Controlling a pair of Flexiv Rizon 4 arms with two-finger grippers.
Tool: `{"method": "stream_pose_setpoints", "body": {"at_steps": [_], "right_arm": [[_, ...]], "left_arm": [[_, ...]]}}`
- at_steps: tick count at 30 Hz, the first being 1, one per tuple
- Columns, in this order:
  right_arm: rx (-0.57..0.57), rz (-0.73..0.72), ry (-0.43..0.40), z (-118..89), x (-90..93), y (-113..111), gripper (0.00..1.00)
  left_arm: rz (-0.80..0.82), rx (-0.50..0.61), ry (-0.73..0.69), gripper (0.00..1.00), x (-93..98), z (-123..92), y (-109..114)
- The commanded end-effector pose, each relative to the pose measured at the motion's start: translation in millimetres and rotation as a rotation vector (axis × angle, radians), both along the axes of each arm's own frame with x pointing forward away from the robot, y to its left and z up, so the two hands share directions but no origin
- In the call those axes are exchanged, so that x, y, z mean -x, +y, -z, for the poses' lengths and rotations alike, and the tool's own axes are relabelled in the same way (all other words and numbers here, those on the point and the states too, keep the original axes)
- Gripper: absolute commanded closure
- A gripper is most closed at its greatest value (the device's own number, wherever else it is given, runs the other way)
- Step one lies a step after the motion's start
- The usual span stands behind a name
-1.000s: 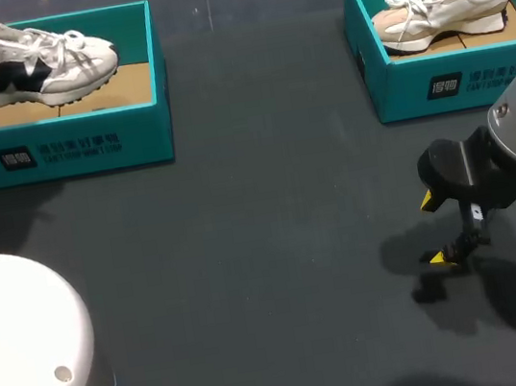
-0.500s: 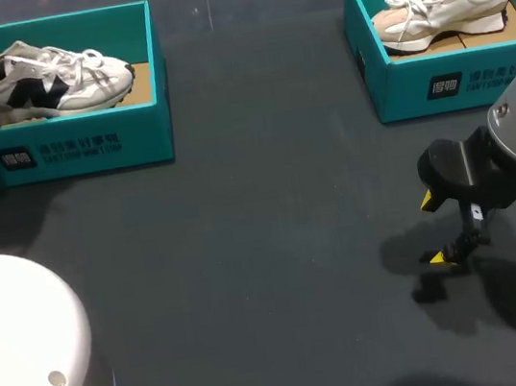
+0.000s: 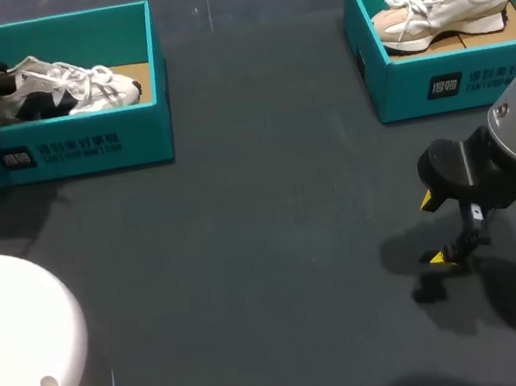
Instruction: Take the shoe out of the shoebox, open the shoe tongue, remove and reinsert the insole, then place the shoe into the shoebox
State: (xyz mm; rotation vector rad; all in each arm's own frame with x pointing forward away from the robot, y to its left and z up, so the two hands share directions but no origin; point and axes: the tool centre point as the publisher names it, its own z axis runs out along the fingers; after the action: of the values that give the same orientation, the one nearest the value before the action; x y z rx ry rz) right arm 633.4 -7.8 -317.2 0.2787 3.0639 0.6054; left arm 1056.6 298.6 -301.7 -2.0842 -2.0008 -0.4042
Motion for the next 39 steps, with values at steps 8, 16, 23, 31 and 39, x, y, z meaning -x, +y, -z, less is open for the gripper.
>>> {"method": "stream_pose_setpoints", "body": {"at_steps": [8, 16, 23, 31, 39], "right_arm": [[0.002, 0.001, -0.003, -0.3, 2.3, -0.2, 0.0], [0.002, 0.001, -0.003, -0.3, 2.3, -0.2, 0.0], [0.002, 0.001, -0.003, -0.3, 2.3, -0.2, 0.0], [0.002, 0.001, -0.003, -0.3, 2.3, -0.2, 0.0], [0.002, 0.001, -0.003, -0.3, 2.3, -0.2, 0.0]], "left_arm": [[0.021, -0.003, 0.005, 1.0, 7.5, 17.1, -6.4], [0.036, -0.01, 0.001, 1.0, 10.7, 29.8, -12.3], [0.036, -0.03, 0.009, 1.0, 10.5, 44.5, -13.4], [0.029, -0.026, 0.033, 1.0, 10.5, 57.7, -14.5], [0.009, 0.028, 0.04, 1.0, 7.3, 63.0, -17.0]]}}
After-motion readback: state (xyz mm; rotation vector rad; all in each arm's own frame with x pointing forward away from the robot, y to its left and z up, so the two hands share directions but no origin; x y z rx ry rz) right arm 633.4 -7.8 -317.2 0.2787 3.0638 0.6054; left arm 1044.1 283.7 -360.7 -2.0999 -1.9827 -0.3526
